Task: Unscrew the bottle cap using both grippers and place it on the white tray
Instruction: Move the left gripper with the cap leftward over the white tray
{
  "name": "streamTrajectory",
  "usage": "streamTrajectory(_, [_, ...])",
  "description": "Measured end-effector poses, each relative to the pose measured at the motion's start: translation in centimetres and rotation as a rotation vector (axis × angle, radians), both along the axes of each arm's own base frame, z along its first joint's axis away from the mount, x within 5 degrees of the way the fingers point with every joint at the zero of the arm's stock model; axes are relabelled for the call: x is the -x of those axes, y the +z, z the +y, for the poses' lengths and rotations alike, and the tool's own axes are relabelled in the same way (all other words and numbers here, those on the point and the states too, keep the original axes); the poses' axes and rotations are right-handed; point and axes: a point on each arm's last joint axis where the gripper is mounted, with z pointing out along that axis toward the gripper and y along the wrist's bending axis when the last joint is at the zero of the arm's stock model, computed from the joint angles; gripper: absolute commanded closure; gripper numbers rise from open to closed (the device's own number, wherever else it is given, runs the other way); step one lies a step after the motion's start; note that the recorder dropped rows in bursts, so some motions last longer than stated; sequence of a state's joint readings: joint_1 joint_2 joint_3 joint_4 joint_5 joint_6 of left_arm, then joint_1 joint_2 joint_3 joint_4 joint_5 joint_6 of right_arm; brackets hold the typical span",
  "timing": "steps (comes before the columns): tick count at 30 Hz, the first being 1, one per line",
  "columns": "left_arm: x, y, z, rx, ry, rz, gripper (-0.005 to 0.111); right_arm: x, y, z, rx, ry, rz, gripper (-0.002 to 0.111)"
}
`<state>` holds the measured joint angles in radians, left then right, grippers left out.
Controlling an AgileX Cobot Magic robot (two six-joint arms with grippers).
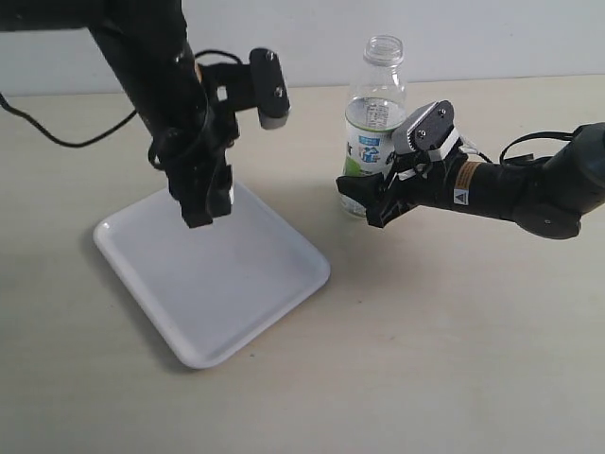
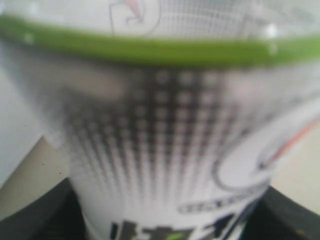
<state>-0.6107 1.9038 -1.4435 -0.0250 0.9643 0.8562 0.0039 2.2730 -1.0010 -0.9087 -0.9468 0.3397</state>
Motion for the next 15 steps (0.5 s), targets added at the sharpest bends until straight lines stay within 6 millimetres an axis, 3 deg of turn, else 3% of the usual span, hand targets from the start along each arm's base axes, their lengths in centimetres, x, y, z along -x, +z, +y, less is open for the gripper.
streamTrajectory(5, [-1.5, -4.5, 1.2, 0.034, 0.112, 0.117, 0.107, 0.0, 0.0, 0.0, 0.000, 0.000, 0.000, 0.108])
streamTrajectory(11, [-2.2, -9.2, 1.0, 0.046, 0.178, 0.222, 0.107, 0.0, 0.0, 0.0, 0.000, 0.000, 0.000, 0.108])
streamTrajectory(15, [-2.5, -10.4, 0.9, 0.049, 0.185, 0.208, 0.107, 0.0, 0.0, 0.0, 0.000, 0.000, 0.000, 0.108])
